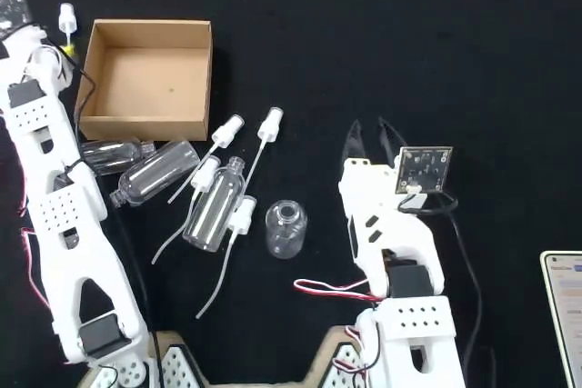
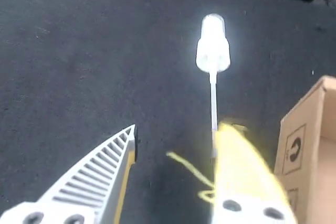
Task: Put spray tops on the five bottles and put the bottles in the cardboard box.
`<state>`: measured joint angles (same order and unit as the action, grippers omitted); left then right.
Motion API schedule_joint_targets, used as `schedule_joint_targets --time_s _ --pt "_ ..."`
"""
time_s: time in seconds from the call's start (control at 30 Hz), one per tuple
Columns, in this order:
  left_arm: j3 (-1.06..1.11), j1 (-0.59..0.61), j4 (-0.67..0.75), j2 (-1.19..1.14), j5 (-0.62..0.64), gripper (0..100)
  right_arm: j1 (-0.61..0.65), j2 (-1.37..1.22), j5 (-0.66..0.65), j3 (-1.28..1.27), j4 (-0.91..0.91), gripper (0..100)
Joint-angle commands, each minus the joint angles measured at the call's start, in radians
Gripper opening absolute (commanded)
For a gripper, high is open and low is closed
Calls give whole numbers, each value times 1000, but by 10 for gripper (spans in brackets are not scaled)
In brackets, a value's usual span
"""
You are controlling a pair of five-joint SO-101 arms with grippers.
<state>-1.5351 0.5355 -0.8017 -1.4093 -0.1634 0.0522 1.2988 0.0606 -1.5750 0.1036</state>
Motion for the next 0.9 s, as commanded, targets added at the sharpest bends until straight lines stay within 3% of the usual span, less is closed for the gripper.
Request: schedule_joint_targets --time_s 0.0,0.6,0.77,0.87 --pt "-12 -18 15 21 -52 160 12 22 -9 21 -29 116" --pt "-76 -50 -29 23 -54 162 12 22 -9 22 -29 116" --pt "-73 -67 -34 23 -54 265 12 22 -9 22 -29 116" --pt "-73 -62 -28 23 -55 274 12 22 -9 22 -29 116"
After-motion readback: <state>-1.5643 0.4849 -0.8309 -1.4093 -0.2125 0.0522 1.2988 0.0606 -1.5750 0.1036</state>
